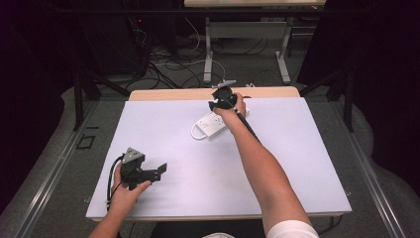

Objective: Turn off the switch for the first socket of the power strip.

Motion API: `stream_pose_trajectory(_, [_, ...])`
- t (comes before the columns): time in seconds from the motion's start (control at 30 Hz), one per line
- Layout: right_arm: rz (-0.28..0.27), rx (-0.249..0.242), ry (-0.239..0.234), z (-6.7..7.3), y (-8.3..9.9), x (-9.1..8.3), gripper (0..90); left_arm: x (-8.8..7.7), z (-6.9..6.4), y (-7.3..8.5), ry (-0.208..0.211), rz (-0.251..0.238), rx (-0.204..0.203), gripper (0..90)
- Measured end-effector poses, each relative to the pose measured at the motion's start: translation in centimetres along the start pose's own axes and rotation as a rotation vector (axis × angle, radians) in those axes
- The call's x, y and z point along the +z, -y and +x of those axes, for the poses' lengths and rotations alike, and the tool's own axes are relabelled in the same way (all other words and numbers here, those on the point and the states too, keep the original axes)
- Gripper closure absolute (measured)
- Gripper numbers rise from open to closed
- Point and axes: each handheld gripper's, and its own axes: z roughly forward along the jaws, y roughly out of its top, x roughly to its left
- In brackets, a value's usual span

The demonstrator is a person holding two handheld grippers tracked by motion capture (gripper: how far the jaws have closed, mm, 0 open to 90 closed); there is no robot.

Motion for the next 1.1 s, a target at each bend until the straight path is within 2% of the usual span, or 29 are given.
stream_pose_trajectory(0.2, [-0.017, 0.005, 0.003, -0.3, 0.3, 0.8, 58.9, 0.1, -0.1, 0.0, 0.001, -0.011, -0.002, 2.6])
stream_pose_trajectory(0.3, [-0.024, 0.026, -0.002, -0.3, 0.4, 1.0, 59.0, 0.1, -0.1, 0.0, 0.003, -0.011, -0.002, 2.6])
stream_pose_trajectory(0.43, [-0.031, 0.034, 0.012, -0.4, 0.5, 1.4, 59.0, 0.1, -0.1, 0.0, 0.003, -0.011, -0.003, 2.6])
stream_pose_trajectory(0.87, [0.008, 0.051, 0.051, -0.9, 1.2, 2.5, 60.4, 0.0, 0.0, -0.1, 0.017, -0.002, -0.002, 2.8])
stream_pose_trajectory(0.97, [0.006, 0.049, 0.047, -1.0, 1.4, 2.8, 61.2, 0.0, 0.0, -0.1, 0.019, 0.003, -0.001, 2.8])
stream_pose_trajectory(1.1, [0.037, 0.054, 0.050, -1.1, 1.5, 2.9, 64.6, 0.0, 0.0, -0.1, 0.019, -0.002, -0.002, 2.8])
